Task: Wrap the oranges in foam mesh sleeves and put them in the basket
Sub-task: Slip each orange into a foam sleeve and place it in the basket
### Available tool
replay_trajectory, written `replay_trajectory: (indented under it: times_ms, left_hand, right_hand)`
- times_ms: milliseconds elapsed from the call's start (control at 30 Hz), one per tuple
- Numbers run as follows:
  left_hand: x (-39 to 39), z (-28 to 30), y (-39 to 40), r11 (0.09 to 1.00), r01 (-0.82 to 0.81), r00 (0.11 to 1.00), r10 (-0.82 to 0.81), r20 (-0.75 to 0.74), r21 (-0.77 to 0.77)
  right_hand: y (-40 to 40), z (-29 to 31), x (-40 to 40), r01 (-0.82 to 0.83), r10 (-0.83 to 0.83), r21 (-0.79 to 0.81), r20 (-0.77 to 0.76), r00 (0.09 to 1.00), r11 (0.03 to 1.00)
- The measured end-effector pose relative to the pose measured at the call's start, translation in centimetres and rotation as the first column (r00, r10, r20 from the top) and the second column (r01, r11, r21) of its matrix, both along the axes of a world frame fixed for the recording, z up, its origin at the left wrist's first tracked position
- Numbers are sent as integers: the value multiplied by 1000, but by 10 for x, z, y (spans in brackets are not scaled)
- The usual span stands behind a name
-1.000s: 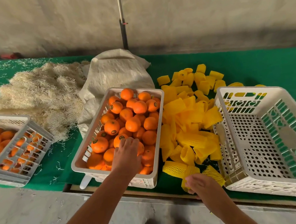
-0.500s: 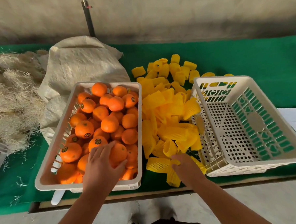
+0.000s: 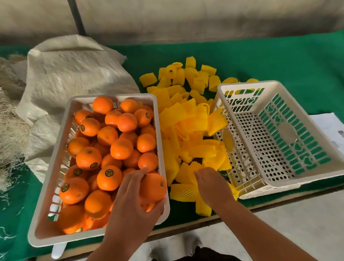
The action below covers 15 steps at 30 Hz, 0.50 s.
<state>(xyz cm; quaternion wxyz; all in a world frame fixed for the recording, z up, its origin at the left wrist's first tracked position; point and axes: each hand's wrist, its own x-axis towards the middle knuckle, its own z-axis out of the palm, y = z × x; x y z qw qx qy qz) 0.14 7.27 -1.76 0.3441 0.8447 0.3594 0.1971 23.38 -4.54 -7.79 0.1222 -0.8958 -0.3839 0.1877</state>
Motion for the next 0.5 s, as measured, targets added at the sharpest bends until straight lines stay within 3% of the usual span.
replay_trajectory:
  times_ms: [133, 333, 500]
  left_hand:
    - [18, 17, -6, 974, 226, 974, -225, 31, 0]
    - [58, 45, -23, 790, 612, 770, -604, -203, -28]
    - [97, 44, -39, 723, 690, 599, -594, -537, -30]
  right_hand:
    - [-21, 27, -12, 45, -59, 298, 39, 997, 953]
    - [-22, 60, -6, -139, 103, 367, 117, 988, 920]
    - [-24, 75, 24, -405, 357, 306, 203, 912, 861]
